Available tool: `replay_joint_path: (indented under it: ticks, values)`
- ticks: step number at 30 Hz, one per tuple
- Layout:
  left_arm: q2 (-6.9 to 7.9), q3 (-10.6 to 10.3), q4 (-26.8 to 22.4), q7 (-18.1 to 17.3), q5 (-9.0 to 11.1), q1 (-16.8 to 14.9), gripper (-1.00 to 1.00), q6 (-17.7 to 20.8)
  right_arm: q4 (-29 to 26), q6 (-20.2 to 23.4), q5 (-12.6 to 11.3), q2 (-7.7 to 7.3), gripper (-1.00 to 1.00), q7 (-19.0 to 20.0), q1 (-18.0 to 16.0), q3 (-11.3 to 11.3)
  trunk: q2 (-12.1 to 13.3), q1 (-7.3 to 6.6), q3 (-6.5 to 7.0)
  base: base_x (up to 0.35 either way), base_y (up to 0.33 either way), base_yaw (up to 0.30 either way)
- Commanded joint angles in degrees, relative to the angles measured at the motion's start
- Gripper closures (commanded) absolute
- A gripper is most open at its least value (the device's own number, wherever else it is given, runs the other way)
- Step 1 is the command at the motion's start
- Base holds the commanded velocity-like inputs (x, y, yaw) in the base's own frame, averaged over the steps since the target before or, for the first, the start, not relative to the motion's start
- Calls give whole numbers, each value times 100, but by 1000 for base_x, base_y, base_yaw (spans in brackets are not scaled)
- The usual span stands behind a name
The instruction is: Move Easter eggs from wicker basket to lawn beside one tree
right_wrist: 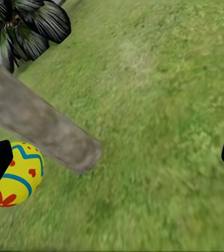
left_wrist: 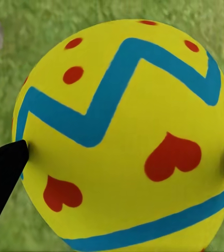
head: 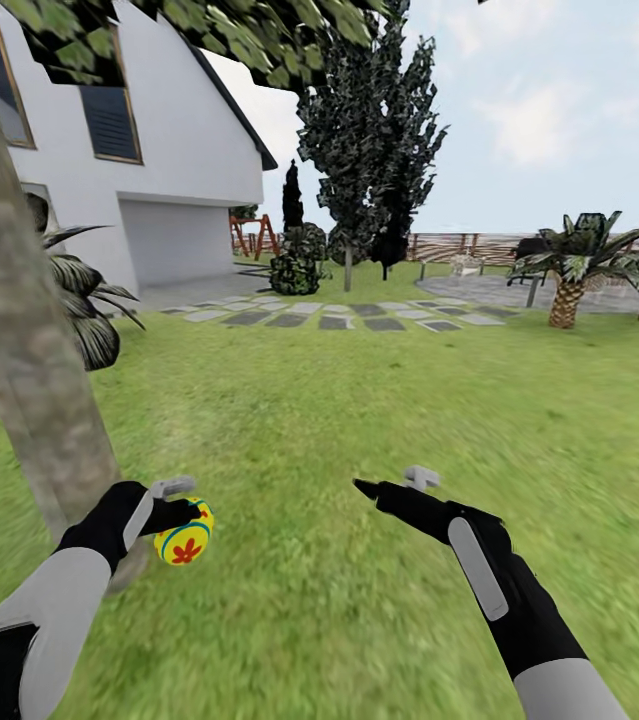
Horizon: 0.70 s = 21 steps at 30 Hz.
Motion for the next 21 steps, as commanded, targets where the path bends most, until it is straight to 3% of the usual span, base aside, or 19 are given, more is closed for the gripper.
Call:
replay_joint_path:
  ticks: [1,6,13,21]
  values:
    - [-3,30,-7,-27,-9,-5,100,30,-4,20,6,-3,-100,13,-3,1,-4,3,-5,272,-195,257]
    - [-1,38,-13,-33,23,-3,100,127,-4,22,9,-3,-100,6,-3,1,-4,3,8,252,-78,271]
    - [-9,39,-41,-59,34,-5,100,165,-4,20,9,-3,-100,5,-3,1,-4,3,26,39,-4,277]
    - [-8,48,-27,-58,36,-5,100,162,-4,20,3,-3,-100,5,-3,1,-325,179,-97,1,0,270]
